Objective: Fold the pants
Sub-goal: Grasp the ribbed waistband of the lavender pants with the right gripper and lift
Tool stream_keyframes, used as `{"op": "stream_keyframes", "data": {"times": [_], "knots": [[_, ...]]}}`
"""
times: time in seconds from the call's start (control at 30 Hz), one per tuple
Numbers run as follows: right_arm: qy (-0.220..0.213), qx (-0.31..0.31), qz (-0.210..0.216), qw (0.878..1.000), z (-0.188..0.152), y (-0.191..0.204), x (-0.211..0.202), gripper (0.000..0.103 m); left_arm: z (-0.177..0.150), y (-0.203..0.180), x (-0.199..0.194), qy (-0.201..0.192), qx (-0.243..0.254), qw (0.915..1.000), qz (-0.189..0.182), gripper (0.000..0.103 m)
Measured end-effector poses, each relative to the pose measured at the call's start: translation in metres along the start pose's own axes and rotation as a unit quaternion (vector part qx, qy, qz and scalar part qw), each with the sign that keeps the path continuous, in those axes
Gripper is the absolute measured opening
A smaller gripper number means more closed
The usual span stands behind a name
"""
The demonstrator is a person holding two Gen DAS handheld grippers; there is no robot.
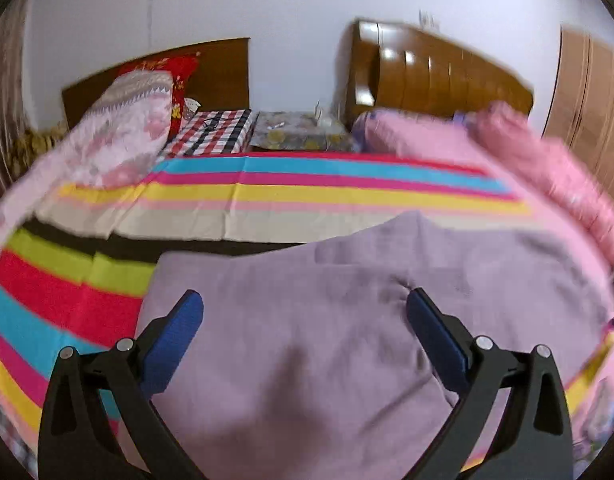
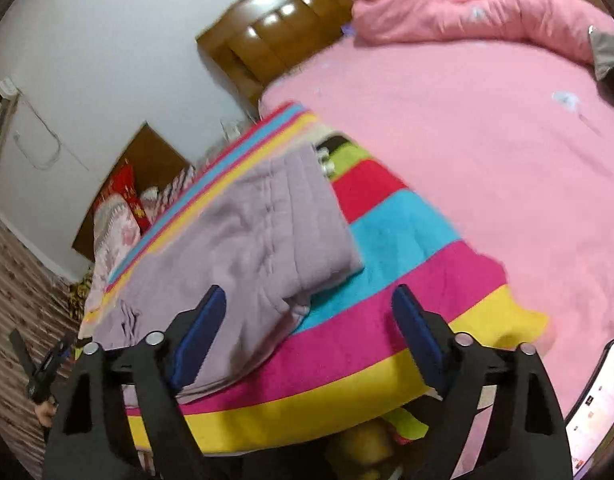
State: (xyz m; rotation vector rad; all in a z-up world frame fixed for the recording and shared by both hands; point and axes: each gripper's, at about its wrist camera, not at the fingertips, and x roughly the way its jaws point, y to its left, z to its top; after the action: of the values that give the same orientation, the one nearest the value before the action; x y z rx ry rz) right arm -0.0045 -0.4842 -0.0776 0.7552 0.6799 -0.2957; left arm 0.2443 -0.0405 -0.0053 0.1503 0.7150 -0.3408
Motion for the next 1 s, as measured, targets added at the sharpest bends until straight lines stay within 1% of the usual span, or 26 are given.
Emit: {"op": "stream_keyframes", "data": {"times": [0.07, 0.13, 0.17, 0.23, 0.27, 0.3, 0.33, 0.4, 0.43, 0.5, 0.53, 0.57, 0.63, 0.7, 0.73, 0.77, 0.8, 0.87, 0.9, 0.93, 0.97, 1.0], "knots": [[0.025, -0.009, 0.009, 1.0, -0.001, 0.01, 0.015, 0.078, 0.007, -0.012, 0.017, 0.01, 0.023, 0.9996, 0.015, 0.101], [0.053, -0.01, 0.005, 0.999, -0.002, 0.018, 0.03, 0.077, 0.009, -0.014, 0.034, 0.028, 0.032, 0.9989, 0.022, 0.101], [0.053, -0.013, -0.003, 0.999, -0.002, 0.022, 0.032, 0.077, 0.008, -0.014, 0.044, 0.039, 0.039, 0.9979, 0.033, 0.101], [0.067, -0.004, -0.014, 0.998, 0.0, 0.028, 0.036, 0.077, 0.003, -0.011, 0.066, 0.07, 0.052, 0.9951, 0.048, 0.101], [0.073, 0.003, -0.015, 0.997, -0.002, 0.028, 0.033, 0.076, -0.007, -0.008, 0.081, 0.099, 0.059, 0.9921, 0.05, 0.101], [0.082, 0.002, -0.014, 0.997, -0.003, 0.03, 0.036, 0.076, -0.013, -0.004, 0.088, 0.11, 0.051, 0.9919, 0.038, 0.102], [0.09, -0.006, -0.02, 0.996, -0.003, 0.034, 0.038, 0.076, -0.011, 0.007, 0.087, 0.106, 0.019, 0.994, 0.015, 0.102], [0.098, -0.026, -0.049, 0.994, -0.004, 0.044, 0.042, 0.077, -0.013, 0.016, 0.09, 0.118, 0.003, 0.993, -0.001, 0.102], [0.104, -0.025, -0.051, 0.993, -0.004, 0.047, 0.043, 0.077, -0.013, 0.015, 0.091, 0.117, 0.007, 0.9931, 0.002, 0.102], [0.123, -0.017, -0.042, 0.991, -0.004, 0.053, 0.048, 0.077, -0.014, 0.012, 0.09, 0.114, 0.019, 0.9932, 0.014, 0.102], [0.128, -0.02, -0.05, 0.99, -0.002, 0.055, 0.053, 0.077, -0.014, 0.012, 0.09, 0.112, 0.022, 0.9933, 0.017, 0.102], [0.13, -0.028, -0.068, 0.989, -0.002, 0.06, 0.056, 0.078, -0.014, 0.014, 0.089, 0.112, 0.022, 0.9934, 0.015, 0.102], [0.13, -0.028, -0.081, 0.988, -0.001, 0.063, 0.059, 0.079, -0.014, 0.019, 0.09, 0.114, 0.013, 0.9934, 0.004, 0.102], [0.12, -0.002, -0.069, 0.99, 0.003, 0.056, 0.059, 0.079, -0.015, 0.016, 0.089, 0.114, 0.011, 0.9934, 0.001, 0.102], [0.114, 0.015, -0.06, 0.992, 0.005, 0.052, 0.058, 0.077, -0.016, 0.014, 0.088, 0.114, 0.013, 0.9934, 0.002, 0.102], [0.102, 0.036, -0.052, 0.993, 0.008, 0.045, 0.057, 0.069, -0.016, 0.013, 0.088, 0.114, 0.014, 0.9934, 0.002, 0.102], [0.094, 0.039, -0.056, 0.993, 0.009, 0.042, 0.057, 0.064, -0.016, 0.014, 0.088, 0.114, 0.014, 0.9934, 0.0, 0.102], [0.087, 0.037, -0.078, 0.993, 0.008, 0.042, 0.056, 0.05, -0.017, 0.015, 0.089, 0.114, 0.013, 0.9934, -0.003, 0.102], [0.083, 0.041, -0.074, 0.993, 0.006, 0.041, 0.054, 0.046, -0.017, 0.015, 0.089, 0.114, 0.013, 0.9934, -0.004, 0.102], [0.077, 0.045, -0.06, 0.994, 0.005, 0.04, 0.052, 0.039, -0.016, 0.014, 0.089, 0.113, 0.013, 0.9935, -0.004, 0.102], [0.056, 0.054, -0.034, 0.996, 0.003, 0.035, 0.047, 0.035, -0.016, 0.014, 0.089, 0.114, 0.012, 0.9934, -0.005, 0.102], [0.035, 0.064, -0.01, 0.997, 0.0, 0.033, 0.04, 0.033, -0.015, 0.015, 0.089, 0.114, 0.011, 0.9934, -0.008, 0.102]]}}
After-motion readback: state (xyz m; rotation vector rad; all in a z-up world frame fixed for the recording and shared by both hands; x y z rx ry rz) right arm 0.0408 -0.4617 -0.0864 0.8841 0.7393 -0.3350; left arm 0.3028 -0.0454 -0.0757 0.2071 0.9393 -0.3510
